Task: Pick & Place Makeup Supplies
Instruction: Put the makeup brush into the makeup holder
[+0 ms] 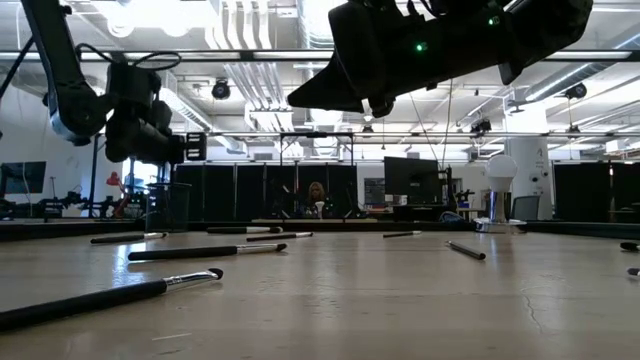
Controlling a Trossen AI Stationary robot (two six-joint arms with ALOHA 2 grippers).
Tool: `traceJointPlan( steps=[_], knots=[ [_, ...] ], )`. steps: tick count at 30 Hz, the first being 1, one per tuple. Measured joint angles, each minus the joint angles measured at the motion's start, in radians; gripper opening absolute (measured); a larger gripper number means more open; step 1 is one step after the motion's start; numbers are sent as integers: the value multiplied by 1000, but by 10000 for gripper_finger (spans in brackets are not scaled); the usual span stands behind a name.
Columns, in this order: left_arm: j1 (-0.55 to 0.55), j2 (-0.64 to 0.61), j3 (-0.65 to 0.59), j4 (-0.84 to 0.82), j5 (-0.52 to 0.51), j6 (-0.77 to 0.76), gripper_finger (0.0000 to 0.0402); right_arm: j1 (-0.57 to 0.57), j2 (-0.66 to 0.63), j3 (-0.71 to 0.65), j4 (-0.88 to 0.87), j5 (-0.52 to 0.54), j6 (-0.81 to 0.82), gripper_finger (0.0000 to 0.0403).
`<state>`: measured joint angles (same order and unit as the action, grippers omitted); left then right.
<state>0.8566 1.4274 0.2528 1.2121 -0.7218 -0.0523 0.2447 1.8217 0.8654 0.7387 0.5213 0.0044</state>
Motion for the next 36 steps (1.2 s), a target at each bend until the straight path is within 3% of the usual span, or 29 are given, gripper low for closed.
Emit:
traceJointPlan(
  steps=[29, 36],
  knots=[
    [21, 93, 1, -66, 24, -142, 66, 8, 0, 0, 7, -1, -8, 8],
    [21, 75, 2, -86, 58, -154, 177, 8, 0, 0, 8, -1, -8, 8]
  ],
)
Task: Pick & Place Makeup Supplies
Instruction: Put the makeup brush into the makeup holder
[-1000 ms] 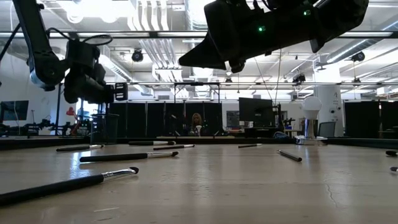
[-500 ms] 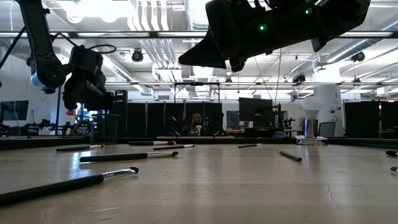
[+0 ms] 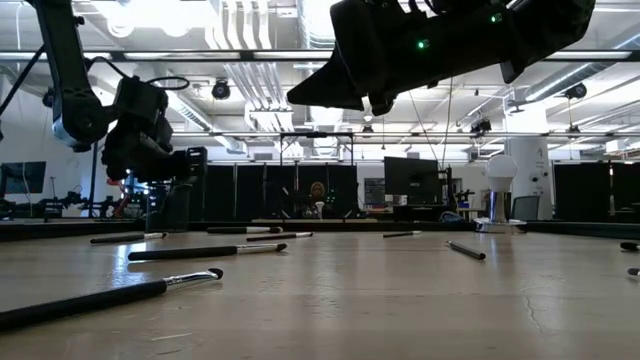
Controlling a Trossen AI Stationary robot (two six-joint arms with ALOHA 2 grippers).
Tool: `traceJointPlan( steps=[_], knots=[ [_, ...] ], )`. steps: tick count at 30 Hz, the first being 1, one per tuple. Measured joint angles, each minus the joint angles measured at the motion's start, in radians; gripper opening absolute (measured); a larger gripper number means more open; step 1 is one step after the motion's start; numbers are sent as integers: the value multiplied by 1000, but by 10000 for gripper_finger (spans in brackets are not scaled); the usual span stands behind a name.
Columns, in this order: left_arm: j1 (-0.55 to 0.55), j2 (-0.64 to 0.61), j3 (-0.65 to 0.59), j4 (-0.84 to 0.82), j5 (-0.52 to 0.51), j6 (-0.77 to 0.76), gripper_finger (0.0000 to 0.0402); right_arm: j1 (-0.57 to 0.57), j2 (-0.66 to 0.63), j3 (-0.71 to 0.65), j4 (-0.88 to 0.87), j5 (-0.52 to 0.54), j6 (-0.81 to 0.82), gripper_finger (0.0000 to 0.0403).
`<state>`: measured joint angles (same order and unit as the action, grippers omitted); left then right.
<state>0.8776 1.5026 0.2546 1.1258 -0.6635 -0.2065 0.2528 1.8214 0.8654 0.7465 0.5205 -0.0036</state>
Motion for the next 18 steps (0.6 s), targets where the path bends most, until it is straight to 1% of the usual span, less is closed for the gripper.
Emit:
traceJointPlan(
  steps=[3, 9, 11, 14, 18],
  knots=[
    [0, -40, 0, -47, 1, 1, 196, 0, 0, 0, 0, 0, 0, 8],
    [-6, -191, 0, -201, 1, 30, 193, 0, 0, 0, 0, 0, 0, 8],
    [-11, -258, -1, -266, 13, 42, 187, 0, 0, 0, 0, 0, 2, 9],
    [-29, -368, -1, -374, 67, 55, 172, -2, 0, 0, -5, 1, 33, 9],
    [-82, -506, -1, -509, 132, 57, 138, -7, 0, 0, -23, -3, 72, 9]
  ],
)
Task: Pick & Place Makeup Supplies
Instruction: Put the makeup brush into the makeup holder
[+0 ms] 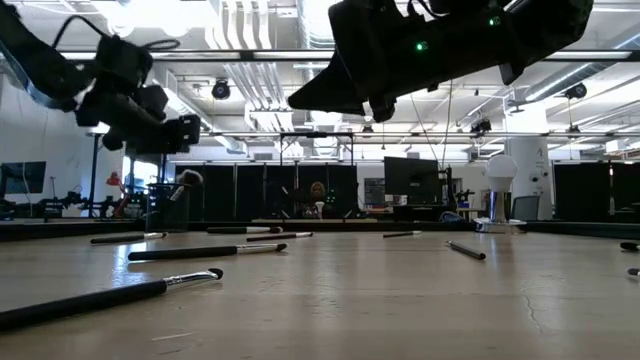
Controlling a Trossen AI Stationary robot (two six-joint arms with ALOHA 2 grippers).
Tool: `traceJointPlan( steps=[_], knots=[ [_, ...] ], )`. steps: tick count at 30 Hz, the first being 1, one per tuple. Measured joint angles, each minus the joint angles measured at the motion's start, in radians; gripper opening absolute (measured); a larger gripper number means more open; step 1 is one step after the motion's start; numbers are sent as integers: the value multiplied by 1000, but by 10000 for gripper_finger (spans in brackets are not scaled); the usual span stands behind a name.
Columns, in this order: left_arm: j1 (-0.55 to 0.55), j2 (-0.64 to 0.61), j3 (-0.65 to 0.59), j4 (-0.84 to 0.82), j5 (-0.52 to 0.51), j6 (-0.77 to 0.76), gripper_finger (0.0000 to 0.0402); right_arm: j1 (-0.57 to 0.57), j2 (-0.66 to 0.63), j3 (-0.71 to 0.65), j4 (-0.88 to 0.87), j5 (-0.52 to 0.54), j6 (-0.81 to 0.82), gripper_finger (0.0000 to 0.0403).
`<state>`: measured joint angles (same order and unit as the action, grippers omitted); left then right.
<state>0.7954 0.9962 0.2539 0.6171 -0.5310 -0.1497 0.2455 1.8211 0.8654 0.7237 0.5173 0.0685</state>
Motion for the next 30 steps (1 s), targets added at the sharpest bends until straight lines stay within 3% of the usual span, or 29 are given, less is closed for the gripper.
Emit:
traceJointPlan(
  steps=[4, 8, 11, 16, 18, 21, 26, 30],
  knots=[
    [-106, -91, -5, -61, 83, 0, 92, -7, -1, 0, -56, -22, -1, 9],
    [-284, -117, -25, -66, 86, 34, 42, -8, -28, 0, -147, -12, 14, 8],
    [-441, -102, -34, -68, 33, 73, 9, -7, -59, -23, -193, 42, 39, 8],
    [-697, -51, -32, -120, -146, 96, 3, -8, -90, -130, -112, 62, 102, 8],
    [-779, -38, -4, -217, -204, 40, 1, -1, -94, -178, -67, 61, 122, 8],
    [-854, -36, 72, -493, -231, -155, 1, 11, -94, -239, -21, 62, 163, 8],
    [-865, -28, 238, -1029, -199, -475, 11, 21, -96, -294, 39, 62, 212, 8],
    [-860, -7, 306, -1225, -169, -590, 29, 26, -96, -305, 62, 62, 212, 8]
  ],
)
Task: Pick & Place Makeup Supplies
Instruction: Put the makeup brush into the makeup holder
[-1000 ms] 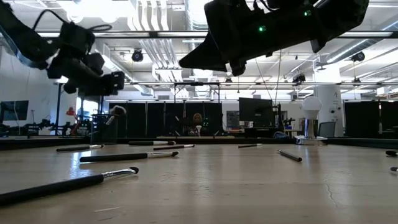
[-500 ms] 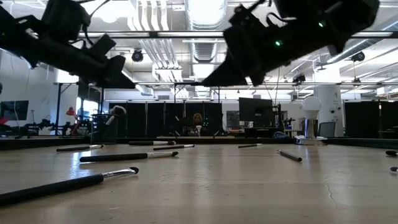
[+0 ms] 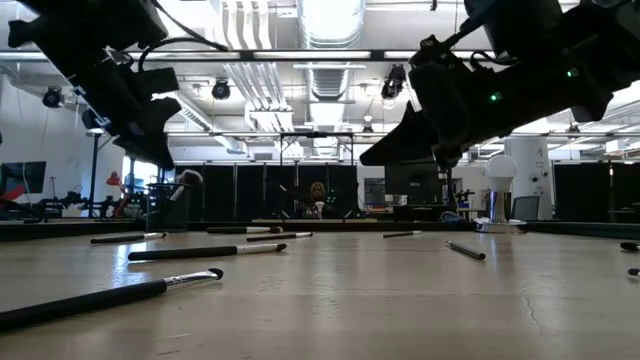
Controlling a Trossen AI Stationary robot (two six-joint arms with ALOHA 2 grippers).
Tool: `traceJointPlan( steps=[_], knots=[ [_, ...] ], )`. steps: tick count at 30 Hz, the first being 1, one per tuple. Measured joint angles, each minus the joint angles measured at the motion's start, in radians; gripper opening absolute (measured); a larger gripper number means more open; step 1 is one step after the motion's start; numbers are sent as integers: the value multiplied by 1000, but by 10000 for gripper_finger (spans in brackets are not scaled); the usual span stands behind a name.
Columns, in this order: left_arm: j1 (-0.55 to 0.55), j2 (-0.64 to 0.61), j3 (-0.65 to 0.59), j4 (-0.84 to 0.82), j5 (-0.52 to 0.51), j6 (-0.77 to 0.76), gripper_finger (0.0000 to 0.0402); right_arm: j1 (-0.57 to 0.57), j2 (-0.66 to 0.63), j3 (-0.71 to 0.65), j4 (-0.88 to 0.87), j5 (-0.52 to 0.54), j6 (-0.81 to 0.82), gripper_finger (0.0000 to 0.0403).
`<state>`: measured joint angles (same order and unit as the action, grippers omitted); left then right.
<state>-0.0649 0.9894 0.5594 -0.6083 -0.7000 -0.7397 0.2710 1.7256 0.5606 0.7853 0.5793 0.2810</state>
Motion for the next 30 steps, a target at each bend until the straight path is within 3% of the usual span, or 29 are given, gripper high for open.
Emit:
traceJointPlan(
  steps=[5, 12, 19, 30],
  knots=[
    [44, 53, 16, -14, 144, -79, 67, 0, 0, 4, 0, 0, -3, 8],
    [177, 157, 11, -15, 215, -54, 111, 6, 0, 4, -2, -1, -4, 8],
    [318, 217, 11, -2, 236, 13, 119, 13, 2, 3, -3, -3, -4, 8],
    [391, 299, 10, 100, 297, 56, 119, 13, 2, 2, -3, -2, -3, 8]
  ],
)
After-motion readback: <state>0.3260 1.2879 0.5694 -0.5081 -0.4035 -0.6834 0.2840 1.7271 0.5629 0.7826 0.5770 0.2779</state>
